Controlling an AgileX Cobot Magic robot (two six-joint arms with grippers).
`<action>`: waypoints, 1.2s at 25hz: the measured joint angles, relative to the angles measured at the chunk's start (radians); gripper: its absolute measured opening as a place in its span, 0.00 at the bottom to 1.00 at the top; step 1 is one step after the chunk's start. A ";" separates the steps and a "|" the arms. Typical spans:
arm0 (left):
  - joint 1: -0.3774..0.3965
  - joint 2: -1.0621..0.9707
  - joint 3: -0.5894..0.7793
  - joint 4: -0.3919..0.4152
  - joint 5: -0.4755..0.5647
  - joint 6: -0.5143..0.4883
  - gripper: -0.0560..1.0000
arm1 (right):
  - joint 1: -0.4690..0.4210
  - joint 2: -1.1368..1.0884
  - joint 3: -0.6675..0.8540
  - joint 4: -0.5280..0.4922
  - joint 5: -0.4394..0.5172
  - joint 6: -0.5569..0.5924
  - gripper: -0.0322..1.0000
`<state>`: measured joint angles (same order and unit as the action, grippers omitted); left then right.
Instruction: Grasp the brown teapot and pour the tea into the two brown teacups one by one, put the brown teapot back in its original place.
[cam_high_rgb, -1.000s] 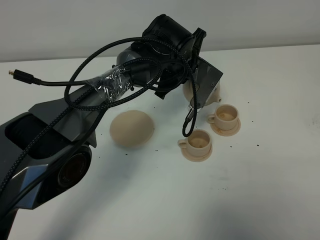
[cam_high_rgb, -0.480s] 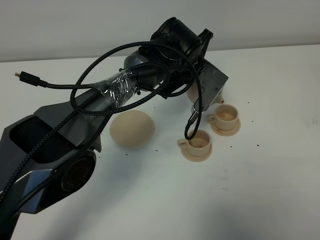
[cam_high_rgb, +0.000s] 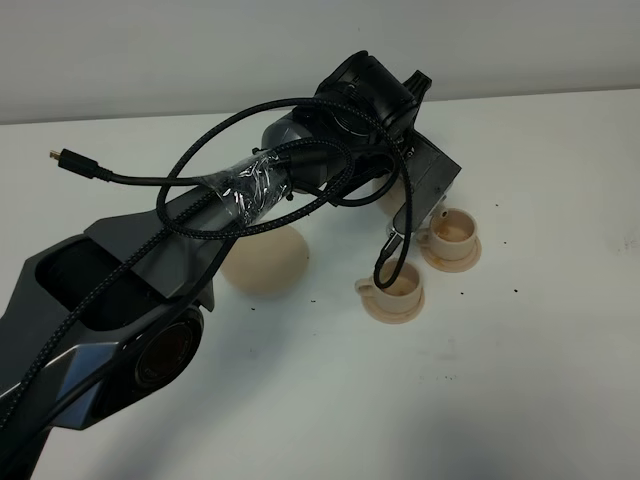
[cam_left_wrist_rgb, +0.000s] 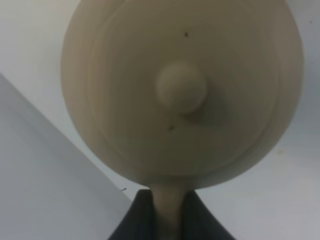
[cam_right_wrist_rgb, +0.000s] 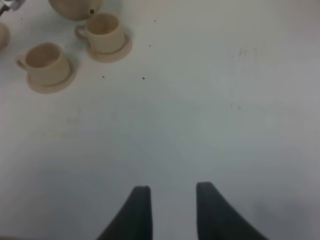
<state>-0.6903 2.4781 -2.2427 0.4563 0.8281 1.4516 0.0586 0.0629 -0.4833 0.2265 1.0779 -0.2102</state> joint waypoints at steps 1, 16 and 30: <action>-0.002 0.000 0.000 0.014 0.000 -0.005 0.17 | 0.000 0.000 0.000 0.000 0.000 0.000 0.26; -0.010 0.000 0.000 0.067 -0.033 -0.038 0.17 | 0.000 0.000 0.000 0.000 0.000 0.000 0.26; -0.032 0.000 0.000 0.122 -0.041 -0.043 0.17 | 0.000 0.000 0.000 0.000 0.000 0.000 0.26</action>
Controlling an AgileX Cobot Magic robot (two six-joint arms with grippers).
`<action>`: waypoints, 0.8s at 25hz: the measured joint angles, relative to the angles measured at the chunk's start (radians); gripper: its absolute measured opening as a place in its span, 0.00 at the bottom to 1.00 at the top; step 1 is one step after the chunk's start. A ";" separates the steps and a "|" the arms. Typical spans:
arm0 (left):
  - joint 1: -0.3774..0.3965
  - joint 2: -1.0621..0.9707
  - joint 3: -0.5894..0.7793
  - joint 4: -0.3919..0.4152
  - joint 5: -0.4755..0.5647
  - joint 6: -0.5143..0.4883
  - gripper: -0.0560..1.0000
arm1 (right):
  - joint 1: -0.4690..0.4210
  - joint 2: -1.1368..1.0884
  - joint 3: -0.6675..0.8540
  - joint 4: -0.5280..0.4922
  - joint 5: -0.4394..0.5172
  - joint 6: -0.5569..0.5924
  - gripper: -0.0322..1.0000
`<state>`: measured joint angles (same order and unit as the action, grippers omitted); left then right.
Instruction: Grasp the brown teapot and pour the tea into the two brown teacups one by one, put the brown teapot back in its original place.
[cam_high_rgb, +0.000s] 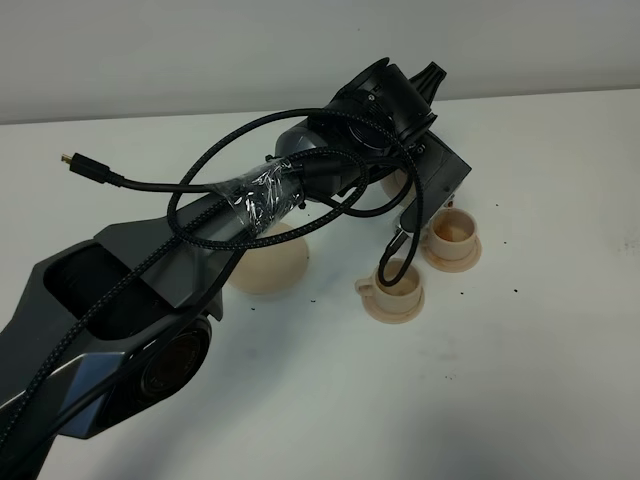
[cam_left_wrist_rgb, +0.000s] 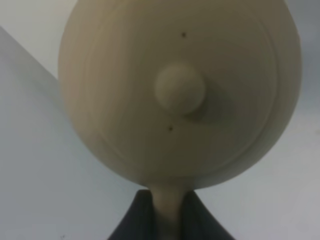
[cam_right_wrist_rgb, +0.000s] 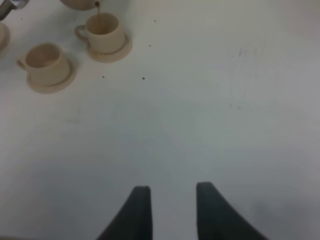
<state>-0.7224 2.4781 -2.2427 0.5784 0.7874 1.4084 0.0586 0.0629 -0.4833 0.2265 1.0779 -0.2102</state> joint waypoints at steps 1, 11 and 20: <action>0.000 0.000 0.000 0.001 0.000 -0.001 0.17 | 0.000 0.000 0.000 0.000 0.000 0.000 0.26; -0.015 0.000 0.000 0.038 0.000 -0.006 0.17 | 0.000 0.000 0.000 0.000 0.000 0.000 0.26; -0.026 0.000 0.000 0.069 0.006 -0.006 0.17 | 0.000 0.000 0.000 0.000 0.000 0.000 0.26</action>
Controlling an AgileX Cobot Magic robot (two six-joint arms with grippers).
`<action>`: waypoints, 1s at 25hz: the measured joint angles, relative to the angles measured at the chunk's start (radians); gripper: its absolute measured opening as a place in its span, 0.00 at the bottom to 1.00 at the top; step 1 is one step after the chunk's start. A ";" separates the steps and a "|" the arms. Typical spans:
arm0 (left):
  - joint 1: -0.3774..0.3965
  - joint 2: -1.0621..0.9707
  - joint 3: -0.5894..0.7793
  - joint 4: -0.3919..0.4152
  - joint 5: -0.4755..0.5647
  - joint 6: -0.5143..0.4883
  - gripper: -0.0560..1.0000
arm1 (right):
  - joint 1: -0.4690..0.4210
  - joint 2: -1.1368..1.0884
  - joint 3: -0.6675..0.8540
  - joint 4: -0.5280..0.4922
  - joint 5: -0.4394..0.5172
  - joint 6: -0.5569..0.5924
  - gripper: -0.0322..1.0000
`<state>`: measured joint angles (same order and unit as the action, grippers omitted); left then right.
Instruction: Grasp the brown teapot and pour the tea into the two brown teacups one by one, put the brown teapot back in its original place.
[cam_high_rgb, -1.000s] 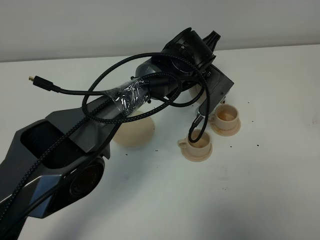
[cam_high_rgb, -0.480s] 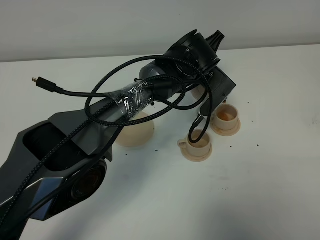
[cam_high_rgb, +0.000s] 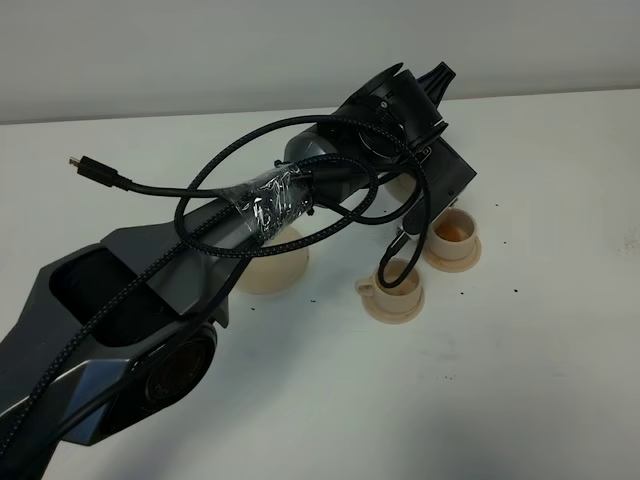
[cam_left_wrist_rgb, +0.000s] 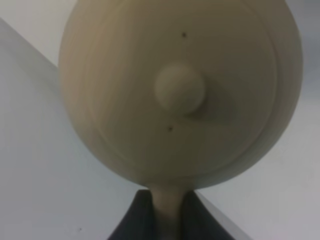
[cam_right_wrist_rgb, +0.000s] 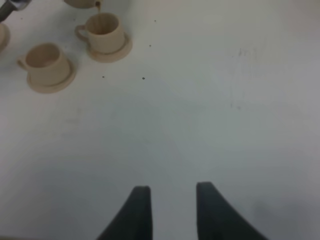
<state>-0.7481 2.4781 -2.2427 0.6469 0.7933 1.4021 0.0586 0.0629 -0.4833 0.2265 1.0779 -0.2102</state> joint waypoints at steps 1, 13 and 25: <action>-0.002 0.000 0.000 0.008 0.004 0.000 0.17 | 0.000 0.000 0.000 0.000 0.000 0.000 0.26; -0.018 0.000 0.000 0.049 0.024 0.000 0.17 | 0.000 0.000 0.000 0.000 0.000 0.000 0.26; -0.022 0.000 0.000 0.085 0.030 -0.007 0.17 | 0.000 0.000 0.000 0.000 0.000 0.000 0.26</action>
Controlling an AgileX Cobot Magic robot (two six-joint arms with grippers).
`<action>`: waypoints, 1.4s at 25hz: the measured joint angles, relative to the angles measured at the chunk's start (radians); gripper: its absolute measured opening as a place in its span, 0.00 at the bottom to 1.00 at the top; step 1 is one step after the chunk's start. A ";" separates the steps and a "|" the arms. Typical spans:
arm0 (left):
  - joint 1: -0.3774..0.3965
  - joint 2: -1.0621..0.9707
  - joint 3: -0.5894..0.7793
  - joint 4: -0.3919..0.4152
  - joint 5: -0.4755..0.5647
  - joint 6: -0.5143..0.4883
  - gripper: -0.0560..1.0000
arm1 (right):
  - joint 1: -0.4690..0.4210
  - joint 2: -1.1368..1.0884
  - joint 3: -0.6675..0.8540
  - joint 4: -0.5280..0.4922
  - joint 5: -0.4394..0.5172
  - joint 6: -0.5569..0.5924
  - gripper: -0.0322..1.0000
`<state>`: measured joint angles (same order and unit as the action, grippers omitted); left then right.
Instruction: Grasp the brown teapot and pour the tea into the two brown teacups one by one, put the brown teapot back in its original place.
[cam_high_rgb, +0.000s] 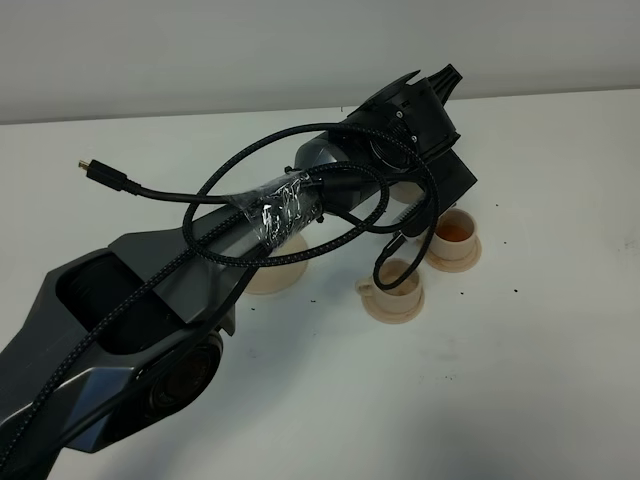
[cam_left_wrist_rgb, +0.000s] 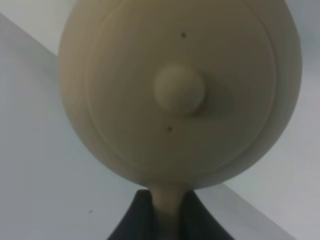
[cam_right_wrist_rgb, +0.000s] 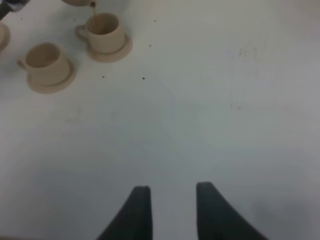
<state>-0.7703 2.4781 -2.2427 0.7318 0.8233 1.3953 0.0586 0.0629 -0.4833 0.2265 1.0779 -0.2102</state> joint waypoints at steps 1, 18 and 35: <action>0.000 0.000 0.000 0.001 0.000 0.000 0.17 | 0.000 0.000 0.000 0.000 0.000 0.000 0.26; -0.001 0.000 0.000 0.000 -0.002 -0.018 0.17 | 0.000 0.000 0.000 0.000 0.000 0.000 0.26; -0.001 0.000 0.000 -0.016 -0.031 -0.040 0.17 | 0.000 0.000 0.000 0.000 0.000 0.000 0.26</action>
<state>-0.7711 2.4781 -2.2427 0.7154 0.7927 1.3554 0.0586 0.0629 -0.4833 0.2265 1.0779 -0.2102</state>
